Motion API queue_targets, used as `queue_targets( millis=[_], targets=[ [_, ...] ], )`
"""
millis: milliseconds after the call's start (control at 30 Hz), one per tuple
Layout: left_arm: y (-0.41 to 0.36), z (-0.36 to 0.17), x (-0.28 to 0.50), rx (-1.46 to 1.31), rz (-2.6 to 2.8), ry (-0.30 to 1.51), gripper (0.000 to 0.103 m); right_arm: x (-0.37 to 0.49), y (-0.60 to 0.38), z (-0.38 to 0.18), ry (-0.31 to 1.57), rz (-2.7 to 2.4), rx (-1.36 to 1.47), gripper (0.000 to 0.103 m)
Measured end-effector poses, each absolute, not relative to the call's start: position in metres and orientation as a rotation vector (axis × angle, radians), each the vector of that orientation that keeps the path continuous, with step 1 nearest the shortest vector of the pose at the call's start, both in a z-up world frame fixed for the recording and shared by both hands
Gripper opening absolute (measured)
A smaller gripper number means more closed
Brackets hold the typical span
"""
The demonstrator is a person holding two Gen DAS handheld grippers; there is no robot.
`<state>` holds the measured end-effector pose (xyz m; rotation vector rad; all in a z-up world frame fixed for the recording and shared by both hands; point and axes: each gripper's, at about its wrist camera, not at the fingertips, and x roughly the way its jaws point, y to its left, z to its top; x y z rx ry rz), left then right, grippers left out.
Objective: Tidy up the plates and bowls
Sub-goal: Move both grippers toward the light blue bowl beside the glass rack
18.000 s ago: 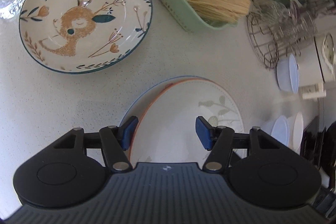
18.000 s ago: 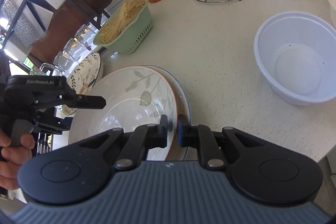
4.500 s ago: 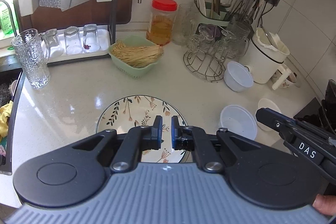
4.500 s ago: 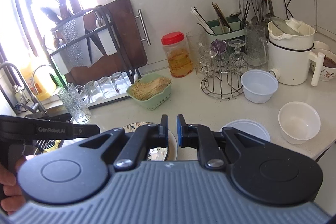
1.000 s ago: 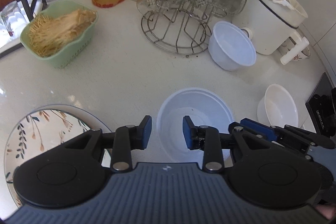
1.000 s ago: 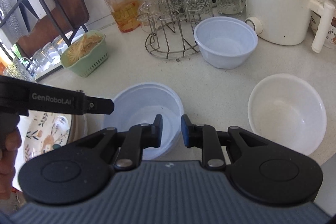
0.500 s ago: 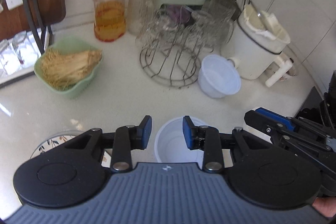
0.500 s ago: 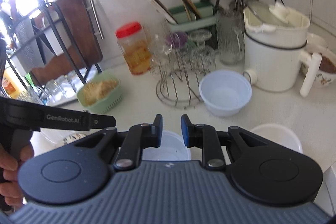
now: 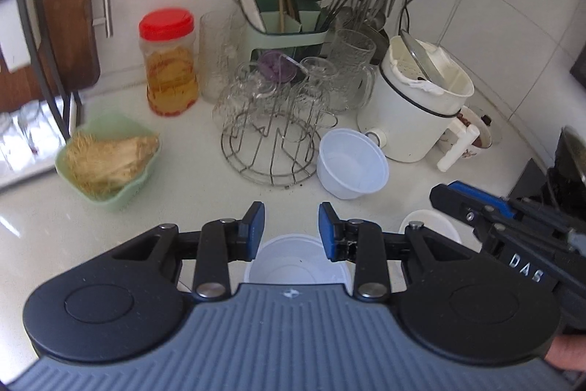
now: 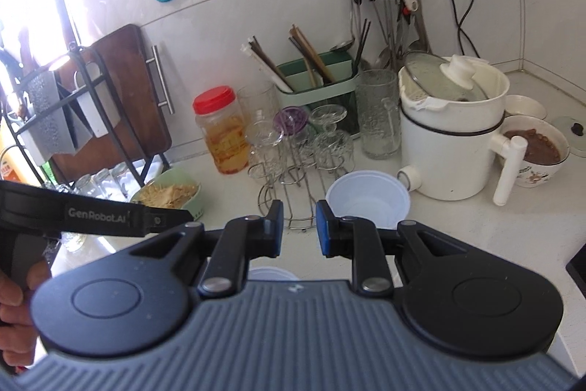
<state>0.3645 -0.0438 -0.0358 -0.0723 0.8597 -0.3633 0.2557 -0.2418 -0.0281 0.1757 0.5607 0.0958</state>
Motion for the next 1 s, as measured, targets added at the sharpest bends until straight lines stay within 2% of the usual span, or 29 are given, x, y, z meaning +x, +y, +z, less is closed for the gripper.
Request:
queue_targets(
  millis=[1000],
  targets=[
    [-0.135,-0.04,0.356,-0.024,-0.473,0.859,0.037,0.231,-0.311,-0.039,0.564,-0.005,0.204,0.023]
  ],
)
